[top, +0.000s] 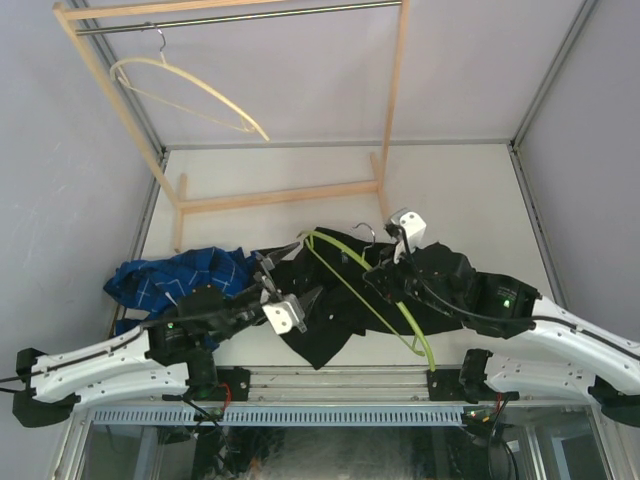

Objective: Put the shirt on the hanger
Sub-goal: Adjust the hanger, then hang the shirt on the hanger.

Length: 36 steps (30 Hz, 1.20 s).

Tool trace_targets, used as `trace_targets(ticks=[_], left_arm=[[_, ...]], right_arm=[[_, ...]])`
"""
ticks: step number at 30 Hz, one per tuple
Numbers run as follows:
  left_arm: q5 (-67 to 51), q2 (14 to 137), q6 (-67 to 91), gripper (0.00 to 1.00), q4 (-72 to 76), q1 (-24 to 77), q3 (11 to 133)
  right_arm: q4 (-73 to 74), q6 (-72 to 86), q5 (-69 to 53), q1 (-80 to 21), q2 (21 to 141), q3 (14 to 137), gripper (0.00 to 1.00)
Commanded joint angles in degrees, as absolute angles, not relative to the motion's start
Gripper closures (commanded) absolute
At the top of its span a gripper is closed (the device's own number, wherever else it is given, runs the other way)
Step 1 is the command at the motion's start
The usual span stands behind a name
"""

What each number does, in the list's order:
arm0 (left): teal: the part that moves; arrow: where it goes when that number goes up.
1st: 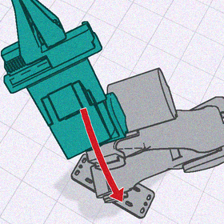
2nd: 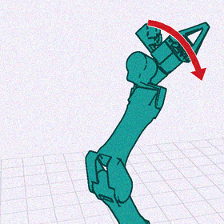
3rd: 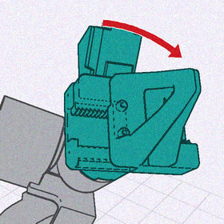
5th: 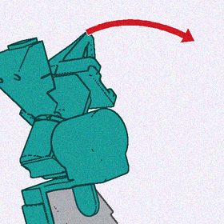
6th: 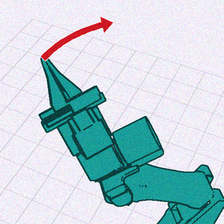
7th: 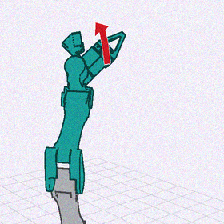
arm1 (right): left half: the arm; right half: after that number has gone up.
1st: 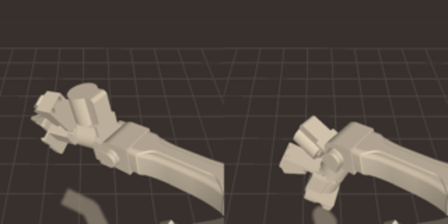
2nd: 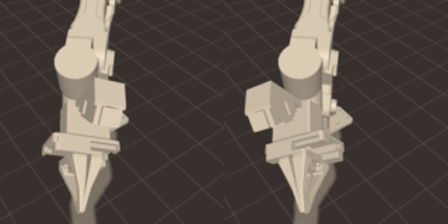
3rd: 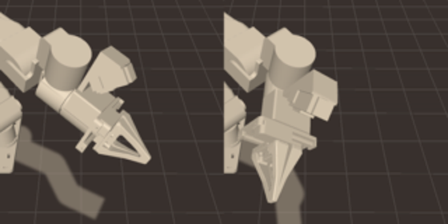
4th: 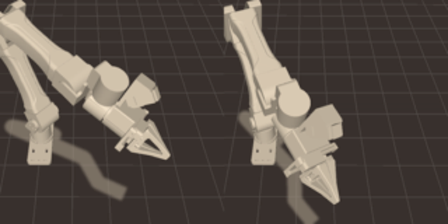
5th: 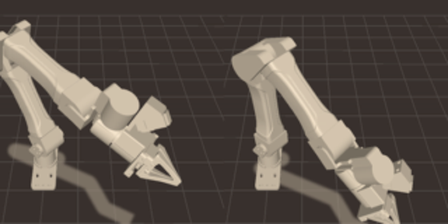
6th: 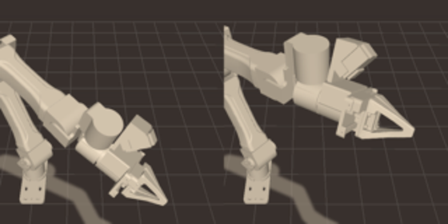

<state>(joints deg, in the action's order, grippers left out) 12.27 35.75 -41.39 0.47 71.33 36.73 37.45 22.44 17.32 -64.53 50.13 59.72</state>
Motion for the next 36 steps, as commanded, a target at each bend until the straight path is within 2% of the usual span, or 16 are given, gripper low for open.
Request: trace_targets(ticks=[1,6,11,16,24,29,36], left_arm=[[15.46,34.95,-22.23,0.0,1.91,71.1,40.71],[22.63,36.71,-5.79,0.0,1.65,71.06,40.83],[24.64,38.49,6.77,0.0,-3.67,68.3,43.0],[16.55,42.51,19.91,0.0,-15.39,55.11,47.44],[13.62,51.18,24.78,0.02,-23.34,51.2,49.06],[16.24,58.84,25.57,0.16,-27.58,51.06,51.45],[20.51,68.1,22.35,0.48,-32.09,50.98,57.54]], right_arm=[[35.05,22.13,18.1,-61.42,47.06,60.29,1.0],[32.27,21.04,16.81,-59.09,43.21,58.16,1.0],[32.95,21.6,16.92,-55.04,40.79,57.19,1.0],[34.28,21.77,14.01,-47.81,40.32,57.04,1.0],[32.87,22.63,2.12,-31.99,37.7,52.48,1.0],[31.92,24.42,-4.39,-26.73,35.11,48.67,1.0],[31.66,25.74,-5.45,-26.11,32.16,45.77,1.0]])
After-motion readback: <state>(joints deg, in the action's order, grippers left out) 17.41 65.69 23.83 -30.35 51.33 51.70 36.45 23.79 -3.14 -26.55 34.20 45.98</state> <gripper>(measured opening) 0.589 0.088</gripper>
